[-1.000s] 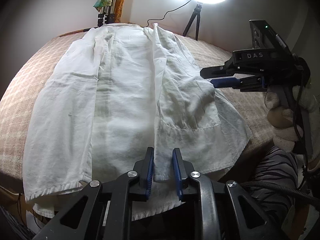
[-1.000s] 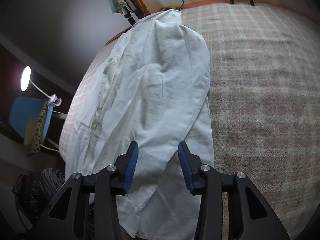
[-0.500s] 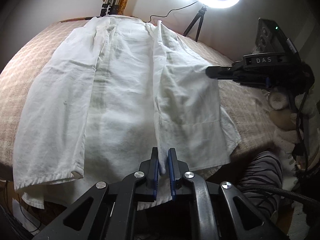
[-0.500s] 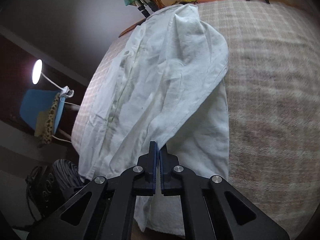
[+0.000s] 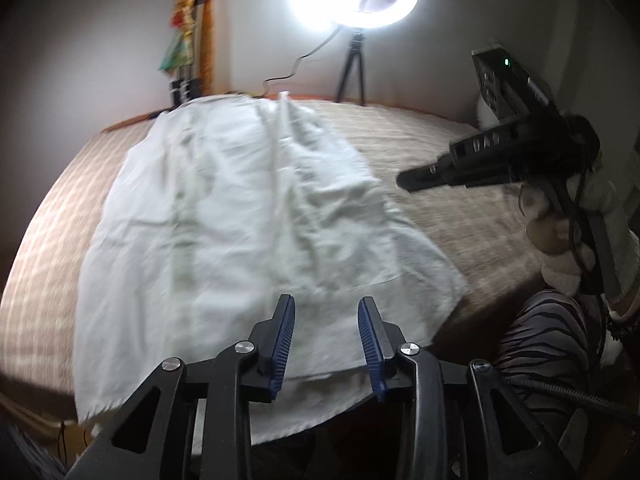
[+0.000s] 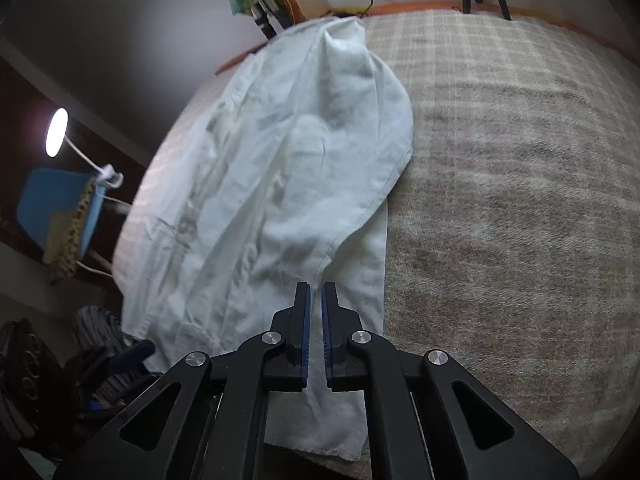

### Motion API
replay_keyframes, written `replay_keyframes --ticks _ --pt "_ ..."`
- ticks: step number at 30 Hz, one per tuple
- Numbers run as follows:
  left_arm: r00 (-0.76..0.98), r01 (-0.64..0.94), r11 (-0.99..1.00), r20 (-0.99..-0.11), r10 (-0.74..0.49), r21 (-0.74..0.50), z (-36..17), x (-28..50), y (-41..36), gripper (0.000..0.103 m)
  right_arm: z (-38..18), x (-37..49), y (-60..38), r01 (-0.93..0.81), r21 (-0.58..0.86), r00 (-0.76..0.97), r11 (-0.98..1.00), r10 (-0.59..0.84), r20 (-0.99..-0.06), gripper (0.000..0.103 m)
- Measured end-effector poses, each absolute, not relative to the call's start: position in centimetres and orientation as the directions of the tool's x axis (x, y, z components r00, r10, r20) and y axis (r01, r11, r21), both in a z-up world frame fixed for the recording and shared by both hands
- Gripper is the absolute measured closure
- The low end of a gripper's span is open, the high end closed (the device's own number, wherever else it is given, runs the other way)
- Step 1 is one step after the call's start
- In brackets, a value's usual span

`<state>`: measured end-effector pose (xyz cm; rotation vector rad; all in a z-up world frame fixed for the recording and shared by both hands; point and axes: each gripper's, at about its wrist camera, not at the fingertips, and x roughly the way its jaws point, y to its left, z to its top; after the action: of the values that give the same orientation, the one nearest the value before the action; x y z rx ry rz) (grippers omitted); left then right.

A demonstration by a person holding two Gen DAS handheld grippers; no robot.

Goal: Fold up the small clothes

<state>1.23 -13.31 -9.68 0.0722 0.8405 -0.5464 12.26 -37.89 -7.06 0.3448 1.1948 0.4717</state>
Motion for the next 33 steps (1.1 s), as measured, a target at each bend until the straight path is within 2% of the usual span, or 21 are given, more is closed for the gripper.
replay_keyframes --ticks 1,3,5,9,14,17,20,22,23,25,26,27,28,32,33 --pt "0.534 0.505 0.851 -0.721 -0.441 -0.146 -9.7 1.4 -14.0 0.069 -6.4 11.9 -38.9 -0.162 0.518 0.318 0.840 0.541 -0.778 0.092" --pt "0.516 0.542 0.828 -0.720 -0.463 -0.144 -9.9 1.7 -15.9 0.066 -5.3 11.1 -40.7 -0.160 0.538 0.376 0.828 0.555 -0.742 0.074" --pt "0.501 0.568 0.811 -0.723 -0.476 -0.140 -10.3 1.7 -17.4 0.064 -4.2 10.1 -42.5 -0.155 0.539 0.433 0.828 0.547 -0.716 0.064" --pt "0.451 0.638 0.760 -0.738 -0.502 -0.127 -11.3 1.3 -20.8 0.052 -3.1 8.7 -46.0 -0.130 0.566 0.501 0.814 0.547 -0.671 0.064" --pt "0.432 0.679 0.731 -0.765 -0.478 -0.074 -12.4 0.7 -24.0 0.041 -2.4 8.1 -48.4 -0.096 0.583 0.537 0.807 0.535 -0.652 0.064" --pt "0.412 0.687 0.722 -0.777 -0.476 -0.078 -13.0 0.7 -25.1 0.039 -2.1 7.6 -50.5 -0.081 0.606 0.551 0.791 0.542 -0.634 0.063" --pt "0.442 0.683 0.730 -0.785 -0.433 -0.018 -13.6 0.5 -26.0 0.038 -1.8 7.4 -52.1 -0.060 0.622 0.569 0.781 0.538 -0.622 0.062" --pt "0.462 0.663 0.748 -0.791 -0.401 0.008 -14.1 0.8 -26.2 0.043 -1.4 7.3 -53.0 -0.055 0.616 0.581 0.786 0.526 -0.621 0.062" --pt "0.467 0.654 0.757 -0.792 -0.393 0.010 -14.3 1.0 -26.1 0.049 -1.3 7.3 -53.2 -0.056 0.615 0.584 0.786 0.526 -0.619 0.062" --pt "0.483 0.641 0.768 -0.782 -0.395 0.008 -14.2 1.4 -25.7 0.070 -1.2 7.6 -53.4 -0.066 0.618 0.581 0.783 0.534 -0.614 0.062" --pt "0.487 0.635 0.772 -0.780 -0.394 0.007 -14.2 1.7 -25.6 0.085 -1.2 7.9 -53.3 -0.072 0.620 0.577 0.781 0.540 -0.613 0.062" --pt "0.473 0.638 0.770 -0.780 -0.411 -0.019 -14.2 2.1 -25.2 0.096 -1.4 8.3 -53.1 -0.078 0.622 0.571 0.779 0.547 -0.613 0.062" --pt "0.452 0.636 0.770 -0.778 -0.435 -0.061 -14.0 2.5 -24.7 0.099 -1.6 8.8 -52.8 -0.083 0.624 0.561 0.777 0.554 -0.615 0.062" --pt "0.451 0.595 0.781 -0.726 -0.519 -0.188 -11.8 2.7 -21.8 0.100 -3.1 11.8 -50.8 -0.099 0.648 0.513 0.755 0.597 -0.617 0.061" --pt "0.467 0.588 0.784 -0.708 -0.530 -0.199 -11.1 2.5 -21.0 0.100 -3.5 12.6 -50.2 -0.104 0.654 0.500 0.749 0.608 -0.617 0.057"
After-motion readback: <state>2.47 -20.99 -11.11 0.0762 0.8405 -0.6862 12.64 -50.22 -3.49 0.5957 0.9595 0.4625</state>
